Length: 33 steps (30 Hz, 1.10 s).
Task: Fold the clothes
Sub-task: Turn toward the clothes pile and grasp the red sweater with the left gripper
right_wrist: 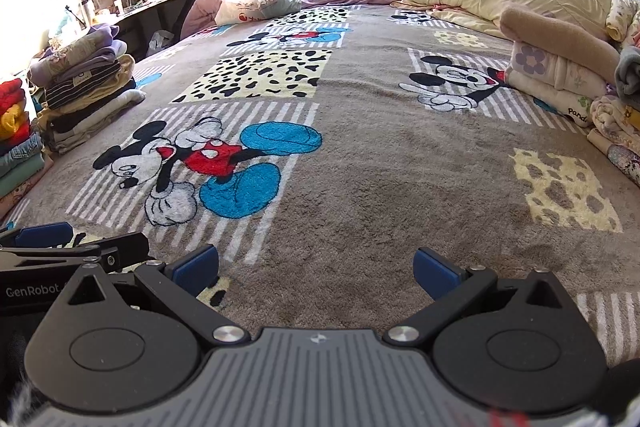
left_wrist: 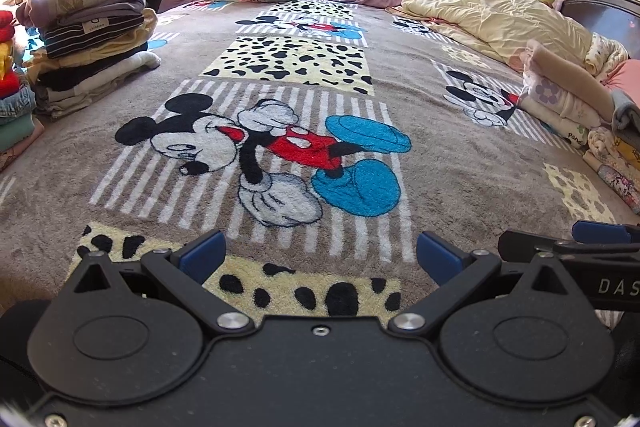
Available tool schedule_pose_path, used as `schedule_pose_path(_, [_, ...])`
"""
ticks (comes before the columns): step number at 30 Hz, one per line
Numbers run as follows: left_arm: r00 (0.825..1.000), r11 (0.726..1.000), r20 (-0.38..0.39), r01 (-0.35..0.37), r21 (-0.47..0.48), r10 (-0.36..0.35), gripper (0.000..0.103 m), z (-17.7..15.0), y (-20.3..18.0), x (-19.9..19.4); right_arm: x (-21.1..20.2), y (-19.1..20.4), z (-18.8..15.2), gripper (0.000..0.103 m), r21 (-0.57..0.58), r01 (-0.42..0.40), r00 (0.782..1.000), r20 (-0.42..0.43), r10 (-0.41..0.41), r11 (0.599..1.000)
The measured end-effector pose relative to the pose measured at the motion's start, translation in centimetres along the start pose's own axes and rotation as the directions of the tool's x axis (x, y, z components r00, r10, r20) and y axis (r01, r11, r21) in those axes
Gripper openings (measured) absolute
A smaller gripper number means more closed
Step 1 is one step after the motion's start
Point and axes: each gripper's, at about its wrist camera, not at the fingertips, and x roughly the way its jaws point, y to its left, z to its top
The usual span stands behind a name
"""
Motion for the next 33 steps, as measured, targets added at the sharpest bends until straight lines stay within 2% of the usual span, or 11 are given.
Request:
schedule_pose_path(4, [0.999, 0.995, 0.042, -0.012, -0.099, 0.016, 0.103, 2.1, 2.9, -0.3, 0.6, 1.2, 1.9, 0.103, -0.022, -0.066, 0.997, 0.039, 0.067, 0.998])
schedule_pose_path(9, [0.991, 0.976, 0.117, -0.041, -0.215, 0.067, 0.103, 5.5, 7.4, -0.4, 1.7, 3.1, 5.5, 0.103, -0.039, -0.164, 0.982, 0.088, 0.167, 0.986])
schedule_pose_path(13, [0.967, 0.961, 0.212, -0.080, -0.267, 0.139, 0.103, 8.4, 11.2, -0.6, 2.8, 4.5, 8.3, 0.103, -0.028, -0.252, 0.962, 0.106, 0.254, 0.967])
schedule_pose_path(16, [0.957, 0.944, 0.231, -0.094, -0.316, 0.173, 0.103, 10.9, 14.5, -0.2, 3.9, 5.6, 9.9, 0.103, -0.044, -0.290, 0.948, 0.125, 0.294, 0.956])
schedule_pose_path(18, [0.942, 0.927, 0.257, -0.116, -0.356, 0.217, 0.103, 12.2, 16.6, -0.3, 4.8, 6.4, 10.8, 0.103, -0.060, -0.305, 0.942, 0.130, 0.310, 0.951])
schedule_pose_path(22, [0.898, 0.884, 0.307, -0.161, -0.438, 0.316, 0.102, 14.4, 20.8, -0.6, 7.1, 7.1, 12.1, 0.103, -0.019, -0.335, 0.937, 0.093, 0.335, 0.942])
schedule_pose_path(27, [0.827, 0.817, 0.352, -0.203, -0.540, 0.439, 0.093, 17.2, 26.0, -1.0, 9.5, 8.5, 12.7, 0.103, 0.015, -0.412, 0.910, 0.060, 0.411, 0.911])
schedule_pose_path(29, [0.789, 0.786, 0.357, -0.240, -0.570, 0.500, 0.082, 18.0, 28.1, -1.5, 10.2, 9.4, 12.8, 0.103, 0.002, -0.425, 0.904, 0.046, 0.425, 0.905])
schedule_pose_path(31, [0.737, 0.748, 0.342, -0.323, -0.580, 0.583, 0.077, 18.0, 30.2, -2.7, 10.9, 10.3, 12.8, 0.103, -0.004, -0.434, 0.900, 0.031, 0.434, 0.901])
schedule_pose_path(33, [0.700, 0.710, 0.308, -0.399, -0.580, 0.644, 0.075, 17.9, 32.2, -3.5, 11.7, 10.9, 12.5, 0.103, 0.003, -0.444, 0.896, 0.012, 0.444, 0.896])
